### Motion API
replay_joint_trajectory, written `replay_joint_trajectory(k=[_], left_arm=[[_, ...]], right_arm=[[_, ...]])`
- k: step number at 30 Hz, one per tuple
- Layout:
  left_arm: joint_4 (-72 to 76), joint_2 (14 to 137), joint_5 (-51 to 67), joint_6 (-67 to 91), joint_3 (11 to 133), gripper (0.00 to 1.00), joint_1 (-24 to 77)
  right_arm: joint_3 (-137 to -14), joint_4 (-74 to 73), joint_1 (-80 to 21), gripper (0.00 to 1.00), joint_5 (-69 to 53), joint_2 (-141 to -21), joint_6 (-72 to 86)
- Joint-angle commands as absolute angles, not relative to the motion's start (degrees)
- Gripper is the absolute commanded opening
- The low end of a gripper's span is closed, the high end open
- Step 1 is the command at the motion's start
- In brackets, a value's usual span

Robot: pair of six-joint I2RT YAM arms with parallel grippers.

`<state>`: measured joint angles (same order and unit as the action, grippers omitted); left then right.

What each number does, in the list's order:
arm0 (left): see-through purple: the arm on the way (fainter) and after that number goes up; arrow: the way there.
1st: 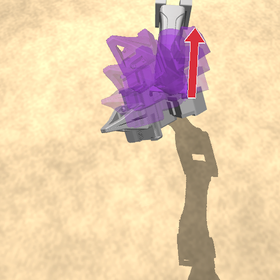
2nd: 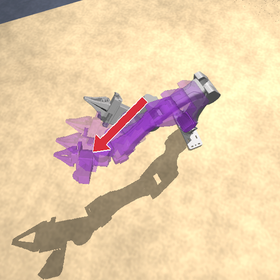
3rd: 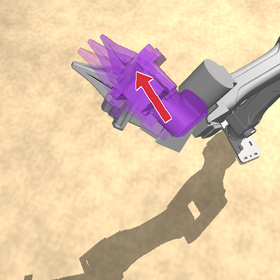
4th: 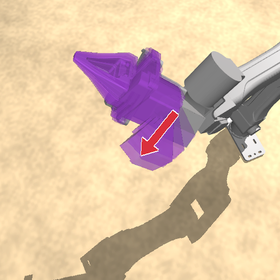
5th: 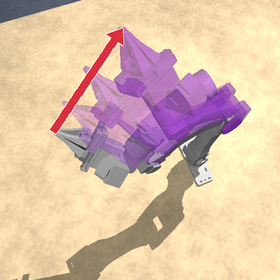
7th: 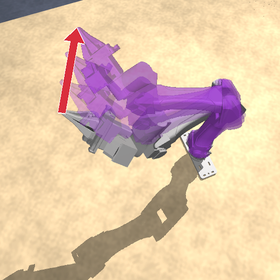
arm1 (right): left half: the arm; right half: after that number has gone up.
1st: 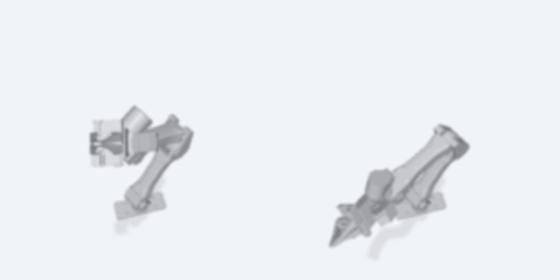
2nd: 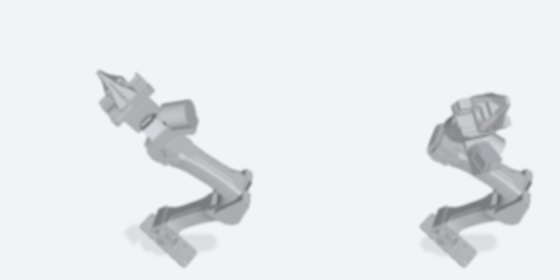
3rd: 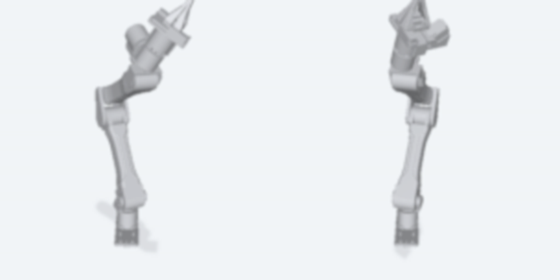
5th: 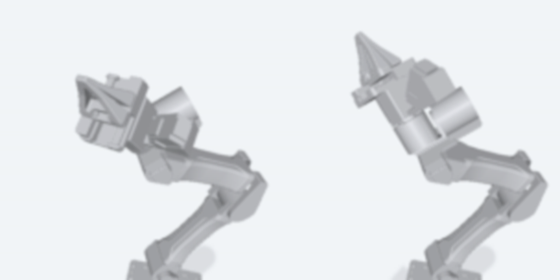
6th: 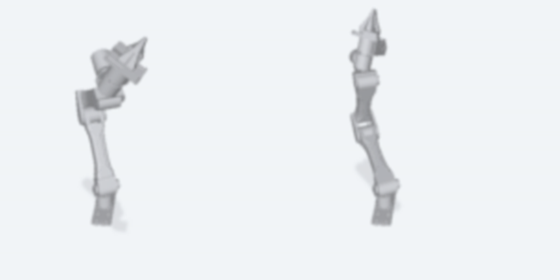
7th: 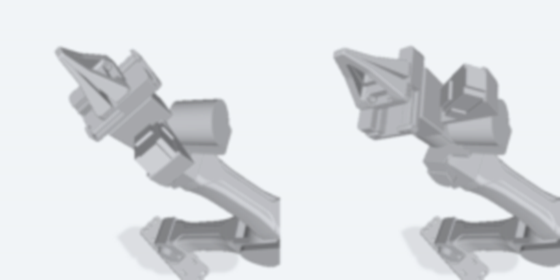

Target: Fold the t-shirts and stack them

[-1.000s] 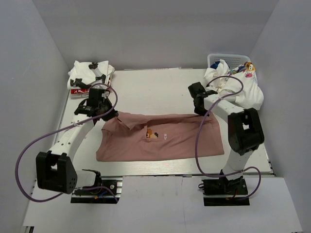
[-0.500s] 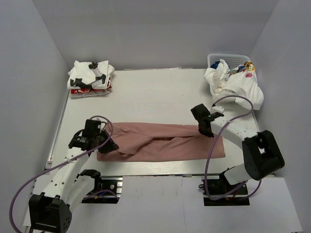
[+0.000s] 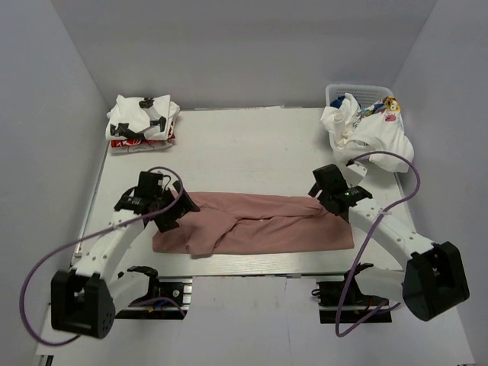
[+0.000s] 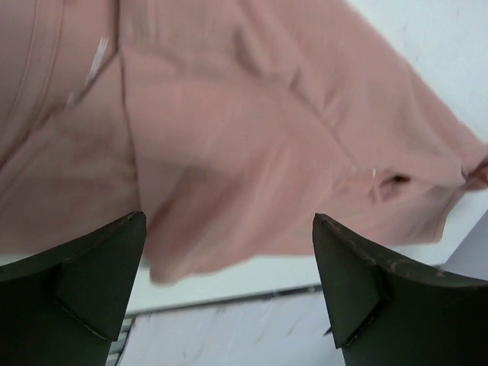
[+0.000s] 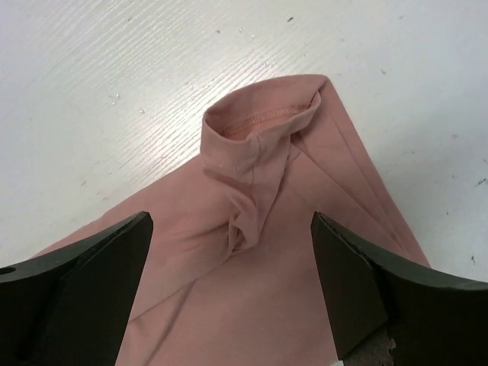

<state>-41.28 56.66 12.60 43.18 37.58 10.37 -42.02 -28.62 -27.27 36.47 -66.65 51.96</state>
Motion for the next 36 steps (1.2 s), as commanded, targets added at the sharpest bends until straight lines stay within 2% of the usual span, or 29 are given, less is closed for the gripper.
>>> replay_joint_trajectory(k=[1,4,7,8,9,11,12,14,15,16,17,29,36], left_arm=[[-31.3,65.3,11.3,41.7,41.2,1.00,10.5],[-26.4,72.5,11.3,41.1,42.5,1.00,10.5],[-21.6,78.0,11.3,41.7,42.5,1.00,10.5],[-20.9,79.4,11.9,41.7,42.5,1.00,10.5],[-20.2,80.7,11.9,41.7,42.5,1.00,10.5],[-19.1,84.1,11.9,41.7,42.5,1.00,10.5],[-18.6,85.2,11.3,41.7,42.5,1.00,10.5],[-19.2,86.9,10.6,41.7,42.5,1.00,9.1],[-20.3,88.1,9.5,41.7,42.5,1.00,9.1],[-20.9,88.1,8.5,41.7,42.0,1.00,9.1],[-20.9,88.6,8.5,41.7,42.0,1.00,9.1],[-27.6,92.4,1.7,43.7,42.6,1.00,9.1],[-30.1,94.1,0.5,44.8,43.7,1.00,7.5]], right_arm=[[-45.5,-25.6,-26.7,0.90,38.4,-70.7,48.7],[-49.8,-27.8,-26.5,0.88,40.4,-78.0,47.2],[-56.0,-31.5,-26.0,0.78,43.8,-87.3,48.1],[-57.4,-32.0,-25.8,0.67,44.4,-88.5,48.3],[-58.0,-33.2,-25.1,0.62,44.8,-89.6,49.2],[-60.0,-36.6,-23.9,0.59,46.5,-93.2,51.9],[-60.9,-37.8,-23.3,0.52,46.9,-94.0,53.3],[-61.3,-39.5,-22.4,0.44,47.0,-95.0,53.7],[-61.0,-39.6,-22.2,0.27,47.2,-94.4,53.9],[-60.7,-39.4,-21.6,0.22,47.3,-94.1,53.5],[-60.3,-38.3,-21.5,0.01,46.9,-93.0,53.4],[-58.2,-20.1,-18.3,0.00,40.1,-79.7,38.7],[-41.8,-9.3,-15.0,0.00,36.0,-67.4,37.9]])
